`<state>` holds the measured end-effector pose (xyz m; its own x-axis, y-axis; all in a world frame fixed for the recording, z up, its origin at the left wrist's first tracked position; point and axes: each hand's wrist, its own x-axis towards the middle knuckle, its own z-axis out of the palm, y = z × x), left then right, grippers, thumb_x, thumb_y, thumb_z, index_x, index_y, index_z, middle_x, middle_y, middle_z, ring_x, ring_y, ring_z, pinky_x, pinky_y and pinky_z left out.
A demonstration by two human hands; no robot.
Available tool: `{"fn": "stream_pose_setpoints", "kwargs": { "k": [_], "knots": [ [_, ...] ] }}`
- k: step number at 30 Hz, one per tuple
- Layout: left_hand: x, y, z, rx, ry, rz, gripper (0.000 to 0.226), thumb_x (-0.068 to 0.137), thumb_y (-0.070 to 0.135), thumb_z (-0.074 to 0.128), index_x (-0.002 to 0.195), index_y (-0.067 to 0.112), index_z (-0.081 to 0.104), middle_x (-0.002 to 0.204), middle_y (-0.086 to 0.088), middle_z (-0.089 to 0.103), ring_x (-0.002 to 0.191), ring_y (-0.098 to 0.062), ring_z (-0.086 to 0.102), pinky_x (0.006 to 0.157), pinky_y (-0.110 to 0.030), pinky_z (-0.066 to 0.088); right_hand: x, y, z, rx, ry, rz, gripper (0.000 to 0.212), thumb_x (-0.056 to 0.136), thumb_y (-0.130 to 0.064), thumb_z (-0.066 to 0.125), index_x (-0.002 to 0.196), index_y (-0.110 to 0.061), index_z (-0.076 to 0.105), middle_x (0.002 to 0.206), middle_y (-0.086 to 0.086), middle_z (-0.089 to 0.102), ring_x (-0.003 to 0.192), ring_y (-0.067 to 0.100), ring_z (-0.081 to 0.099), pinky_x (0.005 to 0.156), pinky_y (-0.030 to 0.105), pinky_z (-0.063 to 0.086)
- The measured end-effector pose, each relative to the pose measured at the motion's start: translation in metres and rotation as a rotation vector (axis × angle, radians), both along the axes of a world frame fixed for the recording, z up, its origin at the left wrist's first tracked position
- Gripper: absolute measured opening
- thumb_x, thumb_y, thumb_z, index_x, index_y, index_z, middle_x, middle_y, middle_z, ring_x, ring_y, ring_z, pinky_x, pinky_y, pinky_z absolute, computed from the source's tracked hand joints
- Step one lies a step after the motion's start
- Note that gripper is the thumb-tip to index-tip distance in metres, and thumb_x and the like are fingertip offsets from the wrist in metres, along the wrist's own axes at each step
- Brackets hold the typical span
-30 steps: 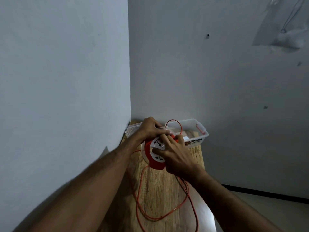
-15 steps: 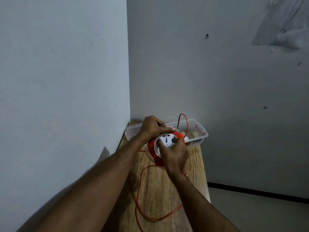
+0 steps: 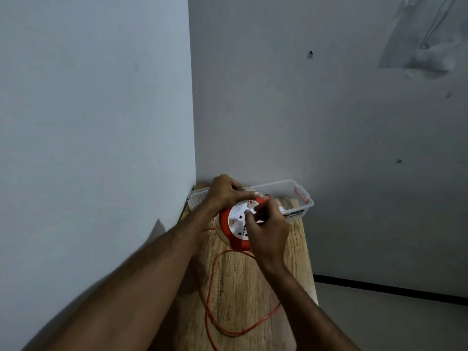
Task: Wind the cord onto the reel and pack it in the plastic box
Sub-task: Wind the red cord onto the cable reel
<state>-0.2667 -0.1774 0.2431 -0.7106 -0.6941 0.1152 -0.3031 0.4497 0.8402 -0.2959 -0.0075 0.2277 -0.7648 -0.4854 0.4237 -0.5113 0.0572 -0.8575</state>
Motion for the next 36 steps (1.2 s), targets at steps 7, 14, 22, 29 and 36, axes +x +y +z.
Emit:
{"fn": "stream_pose_setpoints", "kwargs": {
  "k": [7,14,22,29,36],
  "knots": [
    [0.001,0.0,-0.004,0.029,-0.023,-0.065,0.046,0.065,0.062,0.086,0.073,0.016,0.083,0.067,-0.002,0.077,0.064,-0.018,0.075,0.062,-0.039,0.061,-0.041,0.011,-0.011,0.674,1.098,0.358,0.063,0.069,-0.036,0.089,0.128,-0.029,0.064,0.138,0.009,0.05,0.135,0.03,0.043,0.106,0.058,0.038],
    [0.001,0.007,-0.003,0.029,-0.032,-0.093,0.036,0.068,0.05,0.09,0.077,0.016,0.084,0.069,0.001,0.078,0.062,-0.011,0.074,0.058,-0.027,0.056,-0.042,0.007,-0.016,0.695,1.208,0.337,0.074,0.07,-0.043,0.086,0.136,-0.028,0.057,0.14,0.015,0.046,0.131,0.036,0.048,0.105,0.059,0.04],
    [0.002,0.008,0.007,-0.037,-0.012,-0.026,0.045,0.067,0.056,0.089,0.086,0.015,0.085,0.078,0.0,0.08,0.069,-0.013,0.076,0.071,-0.038,0.065,-0.035,-0.005,-0.019,0.482,0.787,0.162,0.065,0.07,-0.05,0.081,0.125,-0.02,0.064,0.108,0.007,0.074,0.092,0.025,0.072,0.09,0.046,0.058],
    [-0.001,0.014,0.002,-0.111,-0.01,0.034,0.049,0.064,0.058,0.09,0.075,0.011,0.082,0.066,-0.002,0.076,0.061,-0.019,0.074,0.061,-0.045,0.062,0.007,-0.019,-0.019,0.137,-0.314,-0.196,0.062,0.072,-0.046,0.087,0.12,-0.017,0.062,0.105,-0.007,0.063,0.1,0.017,0.067,0.077,0.028,0.058],
    [-0.003,0.017,-0.006,-0.157,-0.024,-0.015,0.065,0.058,0.074,0.08,0.075,0.012,0.082,0.07,-0.002,0.077,0.063,-0.018,0.073,0.062,-0.045,0.061,0.001,-0.048,-0.014,-0.276,-1.466,-0.315,0.079,0.069,-0.038,0.091,0.129,-0.011,0.048,0.119,0.014,0.06,0.106,0.039,0.065,0.083,0.056,0.059]
  ]
}}
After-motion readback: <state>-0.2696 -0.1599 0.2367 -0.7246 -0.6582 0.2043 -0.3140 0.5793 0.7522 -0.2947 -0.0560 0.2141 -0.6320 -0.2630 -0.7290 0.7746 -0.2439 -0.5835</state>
